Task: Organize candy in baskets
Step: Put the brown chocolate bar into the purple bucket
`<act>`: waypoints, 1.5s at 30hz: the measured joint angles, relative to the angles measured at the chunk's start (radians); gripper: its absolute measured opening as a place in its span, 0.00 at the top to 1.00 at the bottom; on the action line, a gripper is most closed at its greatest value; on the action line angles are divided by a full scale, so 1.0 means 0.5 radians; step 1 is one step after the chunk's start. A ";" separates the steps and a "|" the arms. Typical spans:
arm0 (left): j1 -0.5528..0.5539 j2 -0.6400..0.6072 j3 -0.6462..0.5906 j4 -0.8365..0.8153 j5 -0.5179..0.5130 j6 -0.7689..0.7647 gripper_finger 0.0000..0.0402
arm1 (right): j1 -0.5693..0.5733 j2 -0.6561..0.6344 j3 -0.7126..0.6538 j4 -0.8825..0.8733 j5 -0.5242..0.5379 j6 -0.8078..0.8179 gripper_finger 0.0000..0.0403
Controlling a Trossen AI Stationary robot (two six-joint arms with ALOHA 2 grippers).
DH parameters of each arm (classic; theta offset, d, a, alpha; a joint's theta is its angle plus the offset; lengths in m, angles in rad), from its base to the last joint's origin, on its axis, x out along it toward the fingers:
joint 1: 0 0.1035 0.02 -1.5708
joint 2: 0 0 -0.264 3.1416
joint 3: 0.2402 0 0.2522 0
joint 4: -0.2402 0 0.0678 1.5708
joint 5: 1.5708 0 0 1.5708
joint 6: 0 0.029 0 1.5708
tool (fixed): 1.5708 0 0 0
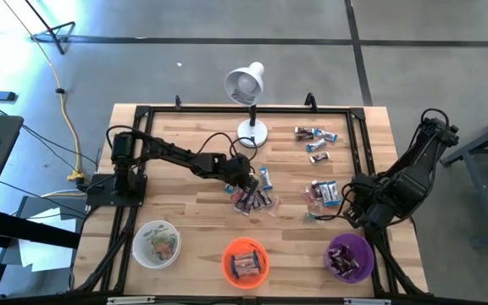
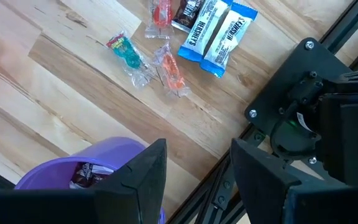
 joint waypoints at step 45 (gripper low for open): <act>-0.268 -0.112 1.215 0.000 -0.431 0.901 1.00 | -0.858 -0.084 0.002 1.606 1.595 -1.088 0.66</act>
